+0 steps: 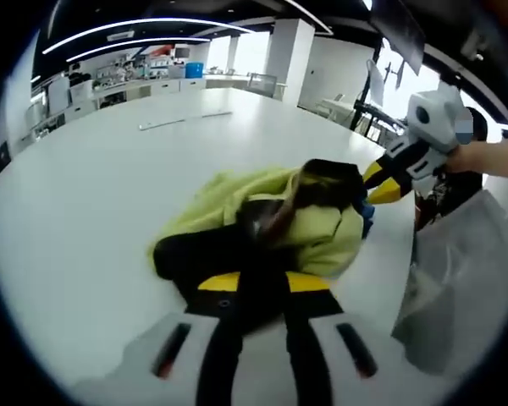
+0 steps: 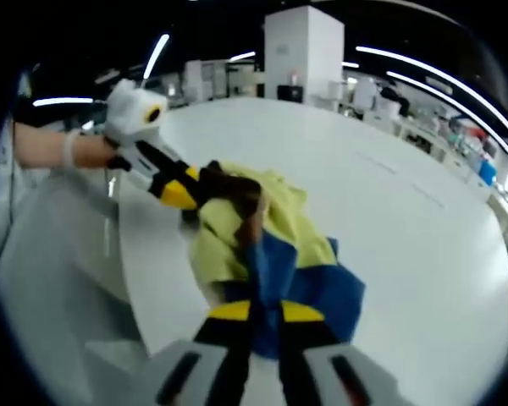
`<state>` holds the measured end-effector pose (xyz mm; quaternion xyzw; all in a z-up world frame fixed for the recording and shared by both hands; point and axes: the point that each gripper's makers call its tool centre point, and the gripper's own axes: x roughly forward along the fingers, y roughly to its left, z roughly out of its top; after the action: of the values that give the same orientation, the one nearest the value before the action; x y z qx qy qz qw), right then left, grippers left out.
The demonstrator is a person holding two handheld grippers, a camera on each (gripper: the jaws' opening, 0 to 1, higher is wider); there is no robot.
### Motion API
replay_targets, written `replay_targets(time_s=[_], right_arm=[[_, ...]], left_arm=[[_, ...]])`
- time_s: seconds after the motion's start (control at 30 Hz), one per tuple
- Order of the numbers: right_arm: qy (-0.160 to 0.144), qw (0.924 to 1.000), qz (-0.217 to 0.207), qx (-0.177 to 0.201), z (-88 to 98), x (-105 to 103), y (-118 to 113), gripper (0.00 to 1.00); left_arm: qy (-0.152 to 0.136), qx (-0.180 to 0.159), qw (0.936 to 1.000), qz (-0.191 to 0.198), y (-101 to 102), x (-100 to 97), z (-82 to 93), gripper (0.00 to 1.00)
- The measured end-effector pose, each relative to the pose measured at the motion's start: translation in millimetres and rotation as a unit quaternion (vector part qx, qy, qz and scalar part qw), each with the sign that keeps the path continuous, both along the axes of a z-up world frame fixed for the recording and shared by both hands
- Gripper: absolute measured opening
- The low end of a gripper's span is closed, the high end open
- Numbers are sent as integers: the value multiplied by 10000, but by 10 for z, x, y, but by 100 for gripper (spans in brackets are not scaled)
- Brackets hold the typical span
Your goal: Fold the garment on the visible template until the final outline fits inside the template.
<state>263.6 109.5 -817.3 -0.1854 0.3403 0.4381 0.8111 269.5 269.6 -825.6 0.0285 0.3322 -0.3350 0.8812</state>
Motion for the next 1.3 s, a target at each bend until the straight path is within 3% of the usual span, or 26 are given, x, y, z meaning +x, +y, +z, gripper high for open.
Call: replay_targets(time_s=[0.17, 0.37, 0.5, 0.67, 0.77, 1.03, 1.3], right_arm=[[-39, 9999, -157, 18, -2, 52, -14, 0], [-101, 9995, -256, 121, 159, 76, -85, 0], [-170, 9991, -296, 246, 310, 104, -146, 0], [-95, 9971, -297, 699, 618, 70, -129, 0], [-120, 9958, -244, 879, 813, 37, -138, 0], [-426, 9924, -31, 1151, 1339, -8, -111, 0], [-936, 9838, 44, 1527, 1947, 146, -79, 0]], left_arm=[[45, -51, 9999, 74, -14, -12, 19, 0], [-65, 53, 10000, -30, 6, -55, 98, 0], [-128, 105, 9999, 20, 136, -65, 211, 0], [-158, -147, 9997, 60, 229, -103, 482, 0], [-225, -299, 9992, 158, 314, -108, 767, 0], [-826, -332, 9959, 159, 381, 11, 1470, 0], [-1270, -440, 9908, 182, 459, 167, 1967, 0]])
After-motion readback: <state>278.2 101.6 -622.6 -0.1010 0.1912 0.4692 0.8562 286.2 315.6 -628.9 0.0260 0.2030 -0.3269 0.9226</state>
